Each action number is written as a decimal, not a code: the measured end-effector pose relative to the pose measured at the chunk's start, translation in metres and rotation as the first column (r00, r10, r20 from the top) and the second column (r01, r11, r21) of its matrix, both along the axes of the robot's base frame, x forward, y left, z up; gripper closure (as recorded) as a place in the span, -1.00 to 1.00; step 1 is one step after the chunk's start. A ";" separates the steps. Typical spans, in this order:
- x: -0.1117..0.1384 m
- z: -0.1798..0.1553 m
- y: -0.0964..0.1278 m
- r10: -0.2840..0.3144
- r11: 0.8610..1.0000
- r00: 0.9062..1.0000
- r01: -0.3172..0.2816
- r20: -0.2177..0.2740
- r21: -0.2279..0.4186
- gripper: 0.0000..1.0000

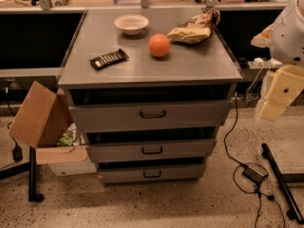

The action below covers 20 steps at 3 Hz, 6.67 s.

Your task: Open middle drawer

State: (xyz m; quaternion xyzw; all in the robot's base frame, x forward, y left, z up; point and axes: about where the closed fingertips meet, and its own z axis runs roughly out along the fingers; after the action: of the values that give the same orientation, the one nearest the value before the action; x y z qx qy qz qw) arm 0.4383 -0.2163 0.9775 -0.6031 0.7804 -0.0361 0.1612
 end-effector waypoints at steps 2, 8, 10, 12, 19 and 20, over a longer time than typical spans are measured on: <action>0.002 -0.008 0.001 0.020 0.999 1.000 -0.020 -0.016 0.027 -1.00; -0.004 -0.343 0.035 0.138 0.987 0.943 -0.157 -0.301 -0.040 -1.00; 0.031 -0.470 -0.004 0.139 0.990 0.951 -0.137 -0.276 0.029 -1.00; 0.054 -0.521 -0.004 0.261 0.964 0.941 -0.240 -0.218 0.117 -1.00; 0.198 -0.557 0.007 0.396 0.918 0.916 -0.398 -0.061 -0.011 -1.00; 0.206 -0.570 0.009 0.397 0.917 0.913 -0.398 -0.089 0.012 -1.00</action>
Offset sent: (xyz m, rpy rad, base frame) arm 0.0042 0.0018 -0.0267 0.0742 0.0698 0.0564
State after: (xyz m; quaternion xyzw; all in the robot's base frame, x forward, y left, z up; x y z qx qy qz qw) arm 0.6447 -0.2073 0.4073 -0.7507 0.6477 0.0217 0.1282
